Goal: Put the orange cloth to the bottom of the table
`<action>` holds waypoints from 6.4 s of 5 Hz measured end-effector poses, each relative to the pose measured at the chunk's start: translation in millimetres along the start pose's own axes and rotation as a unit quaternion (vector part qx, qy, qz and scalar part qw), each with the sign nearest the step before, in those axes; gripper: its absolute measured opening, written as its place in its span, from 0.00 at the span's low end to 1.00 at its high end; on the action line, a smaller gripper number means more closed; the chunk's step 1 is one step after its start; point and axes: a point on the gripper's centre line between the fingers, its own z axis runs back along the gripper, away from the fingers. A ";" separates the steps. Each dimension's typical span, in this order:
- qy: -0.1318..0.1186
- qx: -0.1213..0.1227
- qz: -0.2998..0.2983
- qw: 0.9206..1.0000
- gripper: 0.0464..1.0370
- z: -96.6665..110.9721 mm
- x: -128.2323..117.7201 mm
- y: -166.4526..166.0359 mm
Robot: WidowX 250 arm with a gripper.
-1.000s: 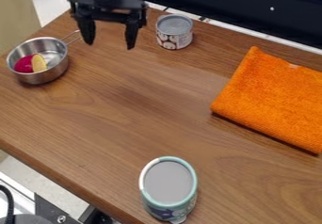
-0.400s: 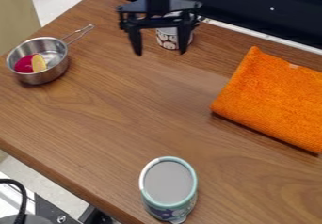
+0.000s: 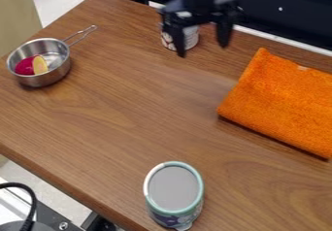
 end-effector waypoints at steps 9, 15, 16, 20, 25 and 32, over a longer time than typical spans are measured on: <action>-0.028 0.007 0.166 0.986 0.01 -60.8 -45.6 -91.4; -0.016 0.045 0.066 0.997 0.01 -78.6 -9.9 -18.7; -0.017 0.049 0.003 0.999 0.01 -76.4 -0.2 1.8; -0.023 0.036 -0.093 0.995 0.01 -70.3 20.3 47.5; 0.002 0.014 -0.094 0.995 0.01 -67.9 33.4 107.6; -0.007 0.050 0.051 0.997 0.01 -68.8 14.0 175.6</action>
